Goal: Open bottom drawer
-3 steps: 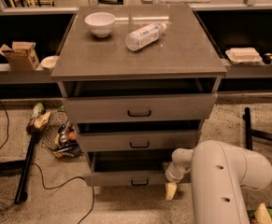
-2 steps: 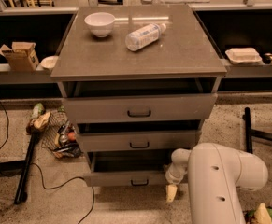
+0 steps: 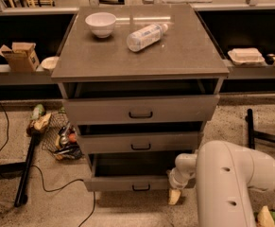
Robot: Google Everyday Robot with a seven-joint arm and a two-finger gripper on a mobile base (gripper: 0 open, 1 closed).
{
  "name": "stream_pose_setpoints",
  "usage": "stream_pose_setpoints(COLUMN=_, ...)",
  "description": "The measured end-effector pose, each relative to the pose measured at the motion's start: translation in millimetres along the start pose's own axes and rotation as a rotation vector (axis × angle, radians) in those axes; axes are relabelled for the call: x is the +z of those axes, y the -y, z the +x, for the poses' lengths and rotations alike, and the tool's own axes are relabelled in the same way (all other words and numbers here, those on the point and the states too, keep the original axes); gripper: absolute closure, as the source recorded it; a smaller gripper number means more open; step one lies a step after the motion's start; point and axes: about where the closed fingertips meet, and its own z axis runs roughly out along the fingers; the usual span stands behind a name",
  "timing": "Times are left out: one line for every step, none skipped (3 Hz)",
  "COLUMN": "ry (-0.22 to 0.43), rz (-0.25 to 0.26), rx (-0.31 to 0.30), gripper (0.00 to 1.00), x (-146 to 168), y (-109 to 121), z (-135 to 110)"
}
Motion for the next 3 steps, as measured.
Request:
stream_pose_setpoints(ry=0.002, rz=0.078, rx=0.005, gripper=0.43, x=-21, y=-18, z=-3)
stream_pose_setpoints(ry=0.002, rz=0.078, rx=0.005, gripper=0.65, x=-21, y=-18, z=-3)
stream_pose_setpoints(ry=0.021, rz=0.109, rx=0.021, gripper=0.87, x=-26, y=-34, z=2)
